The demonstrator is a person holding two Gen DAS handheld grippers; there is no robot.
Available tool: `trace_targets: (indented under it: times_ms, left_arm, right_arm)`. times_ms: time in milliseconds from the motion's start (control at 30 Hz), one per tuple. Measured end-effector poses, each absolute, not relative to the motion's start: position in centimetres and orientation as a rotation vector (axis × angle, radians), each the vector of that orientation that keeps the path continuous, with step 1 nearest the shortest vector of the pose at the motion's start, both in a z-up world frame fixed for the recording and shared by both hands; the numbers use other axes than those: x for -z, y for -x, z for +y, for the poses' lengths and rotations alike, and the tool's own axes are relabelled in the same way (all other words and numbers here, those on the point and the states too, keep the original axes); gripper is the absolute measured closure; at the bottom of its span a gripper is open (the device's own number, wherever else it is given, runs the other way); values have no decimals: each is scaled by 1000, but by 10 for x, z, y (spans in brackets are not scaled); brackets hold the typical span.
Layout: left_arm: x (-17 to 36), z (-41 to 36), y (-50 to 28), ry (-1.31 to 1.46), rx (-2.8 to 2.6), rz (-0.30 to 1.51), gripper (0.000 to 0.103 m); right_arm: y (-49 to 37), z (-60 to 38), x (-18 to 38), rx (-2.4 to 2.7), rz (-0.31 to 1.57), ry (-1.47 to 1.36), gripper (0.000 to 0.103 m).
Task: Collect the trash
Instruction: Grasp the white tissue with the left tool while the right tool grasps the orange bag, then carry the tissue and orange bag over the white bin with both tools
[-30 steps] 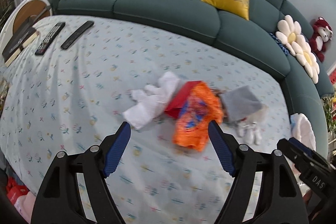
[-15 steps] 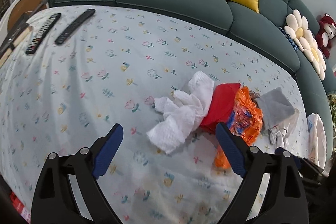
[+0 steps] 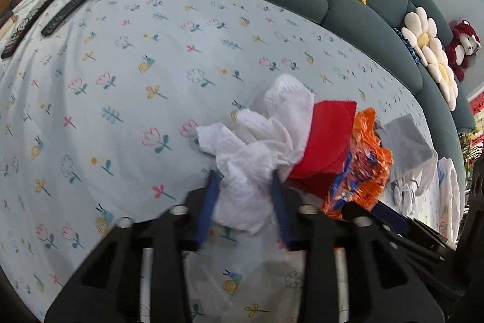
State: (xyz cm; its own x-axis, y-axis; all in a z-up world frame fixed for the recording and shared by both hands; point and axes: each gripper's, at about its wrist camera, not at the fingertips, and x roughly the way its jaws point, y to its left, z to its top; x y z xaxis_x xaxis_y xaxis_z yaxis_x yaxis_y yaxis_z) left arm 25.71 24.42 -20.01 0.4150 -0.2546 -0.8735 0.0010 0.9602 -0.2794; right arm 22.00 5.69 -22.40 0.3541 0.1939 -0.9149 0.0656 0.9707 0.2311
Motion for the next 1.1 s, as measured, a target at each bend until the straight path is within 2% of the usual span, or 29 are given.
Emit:
trace_targets:
  times_ms: [67, 233, 667, 1100]
  left_arm:
    - [201, 243, -254, 255, 155, 1132, 86]
    - [196, 241, -241, 251, 142, 1123, 92]
    - [142, 231, -196, 288, 109, 1050, 93]
    - [66, 163, -160, 228, 190, 949, 93]
  right_arm:
    - [-220, 57, 225, -91, 1220, -254, 85]
    - [-211, 58, 224, -131, 1233, -274, 96]
    - [-172, 26, 166, -155, 1119, -325, 98]
    - [-130, -45, 93, -115, 954, -404, 98]
